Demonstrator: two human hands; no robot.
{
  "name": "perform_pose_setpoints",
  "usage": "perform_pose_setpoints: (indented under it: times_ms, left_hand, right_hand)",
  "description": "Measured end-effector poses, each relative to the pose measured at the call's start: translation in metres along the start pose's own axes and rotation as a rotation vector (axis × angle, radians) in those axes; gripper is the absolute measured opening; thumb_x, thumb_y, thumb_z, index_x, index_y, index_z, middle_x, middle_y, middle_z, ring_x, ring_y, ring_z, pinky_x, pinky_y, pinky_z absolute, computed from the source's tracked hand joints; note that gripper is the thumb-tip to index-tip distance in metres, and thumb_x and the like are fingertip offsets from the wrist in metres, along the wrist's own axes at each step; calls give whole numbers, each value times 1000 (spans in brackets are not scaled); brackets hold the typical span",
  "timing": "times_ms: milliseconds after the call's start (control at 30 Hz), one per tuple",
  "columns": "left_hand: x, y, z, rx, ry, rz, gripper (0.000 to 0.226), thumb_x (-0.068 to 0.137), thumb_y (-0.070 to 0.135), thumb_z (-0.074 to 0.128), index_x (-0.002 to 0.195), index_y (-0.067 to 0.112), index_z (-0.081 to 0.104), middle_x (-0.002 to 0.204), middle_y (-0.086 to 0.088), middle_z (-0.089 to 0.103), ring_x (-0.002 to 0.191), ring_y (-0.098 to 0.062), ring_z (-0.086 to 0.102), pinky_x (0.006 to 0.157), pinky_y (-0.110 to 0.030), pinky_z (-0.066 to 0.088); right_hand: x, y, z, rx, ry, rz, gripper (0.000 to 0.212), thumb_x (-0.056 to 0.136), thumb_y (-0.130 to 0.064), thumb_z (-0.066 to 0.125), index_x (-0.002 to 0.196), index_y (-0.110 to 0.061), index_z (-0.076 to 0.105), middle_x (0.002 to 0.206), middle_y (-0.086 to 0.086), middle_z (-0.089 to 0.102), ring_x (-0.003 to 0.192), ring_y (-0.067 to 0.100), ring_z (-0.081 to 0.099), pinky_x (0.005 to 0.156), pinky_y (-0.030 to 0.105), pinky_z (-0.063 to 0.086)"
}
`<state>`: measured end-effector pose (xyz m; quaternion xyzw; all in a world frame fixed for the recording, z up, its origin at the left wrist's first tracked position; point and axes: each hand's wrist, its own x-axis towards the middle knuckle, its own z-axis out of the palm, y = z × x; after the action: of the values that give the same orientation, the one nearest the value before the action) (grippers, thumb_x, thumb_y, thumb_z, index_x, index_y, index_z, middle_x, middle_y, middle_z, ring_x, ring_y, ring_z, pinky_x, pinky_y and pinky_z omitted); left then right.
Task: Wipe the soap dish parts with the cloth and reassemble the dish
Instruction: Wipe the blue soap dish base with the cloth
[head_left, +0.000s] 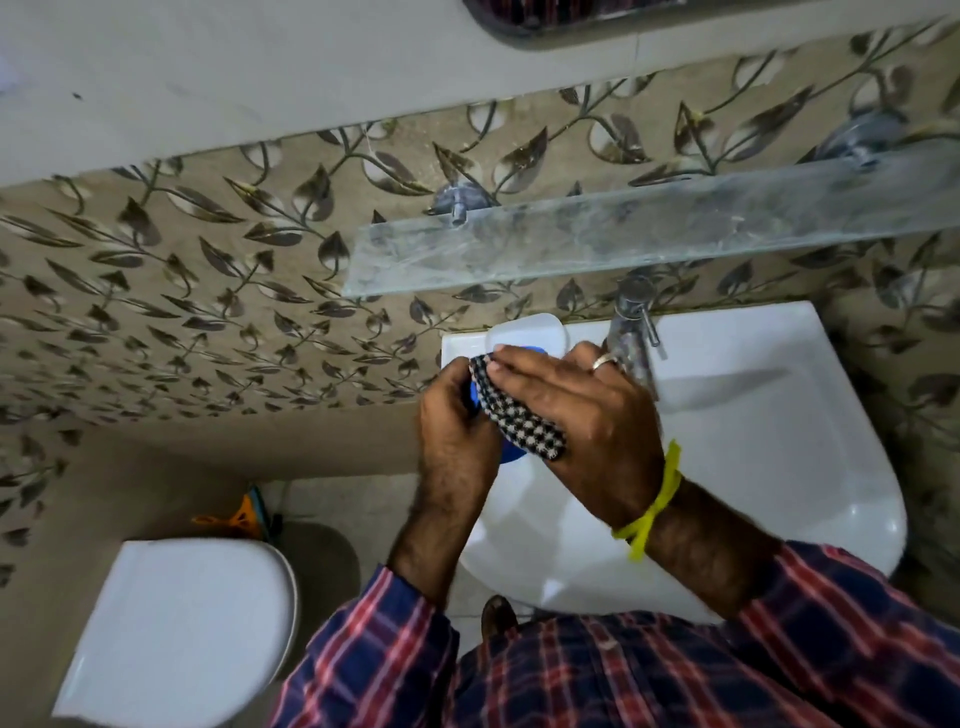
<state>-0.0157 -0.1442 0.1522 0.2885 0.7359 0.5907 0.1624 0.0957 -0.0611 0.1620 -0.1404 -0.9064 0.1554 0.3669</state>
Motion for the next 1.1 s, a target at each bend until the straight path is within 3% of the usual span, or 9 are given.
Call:
perform_pose_setpoints:
  times_ms: [133,233,333,433,500,667,833,967,1100]
  left_hand:
    - [-9,-11,0,59,-26,-13,24,81,-12,64,89,10,65,87,-6,71,83,-21,67,76,-49,58]
    - [-7,-13,-3,-16,35,-39,39,81,-16,65,86,23,65,83,10,73,79,-5,66,71,-32,58]
    - [-9,-10,-8,-32,18,-25,35,83,-12,67,83,23,61,78,9,68,72,-2,61,67,-22,53]
    - [-11,-8,-6,-16,33,-51,33,84,-6,69,83,26,60,80,8,66,71,-1,60,67,-22,54]
    - [-6,-7,-11,-61,65,-33,38,84,-9,67,84,28,61,82,8,67,74,-1,62,69,-21,52]
    - [-12,-10,-13,-56,50,-37,29,85,2,72,84,29,60,84,6,67,78,-8,63,73,-31,57]
    - [-11,-11,-19,-126,82,-43,32,86,-7,68,88,24,61,86,5,68,77,-1,64,72,-18,53]
    - [-20,-12,-9,-176,65,-96,25,87,-1,71,85,21,60,79,6,67,75,-8,62,71,-26,54]
    - [-9,-4,-8,-39,-84,-69,36,80,-12,70,84,23,62,80,7,68,76,-10,63,70,-26,56]
  right_hand:
    - [1,8,0,7,-88,76,44,86,-6,63,129,-14,66,136,1,64,100,31,66,88,34,49]
    - [5,-2,2,23,-124,33,44,85,-9,60,129,-14,66,136,1,64,92,28,63,86,35,50]
    - [0,-2,-8,4,-99,8,43,86,-7,55,127,-12,67,134,3,65,89,21,56,85,31,47]
    - [10,5,-4,71,-149,129,55,77,-10,46,128,-13,67,133,3,65,105,24,66,93,33,47]
    - [11,-4,-2,89,-179,95,49,82,-11,48,128,-14,67,135,3,64,102,30,67,92,36,49]
    - [6,0,-8,117,-93,110,45,86,-15,44,123,-8,70,129,7,67,114,18,66,91,39,50]
    - [-2,-7,-2,74,-88,68,41,90,-10,53,129,-10,65,136,3,63,103,20,67,89,36,50]
    - [6,0,-2,113,-15,194,52,76,-15,48,123,-8,69,127,6,69,116,20,66,95,41,50]
    - [7,0,4,45,-73,141,41,84,-10,55,122,-12,70,127,4,69,101,31,69,89,36,50]
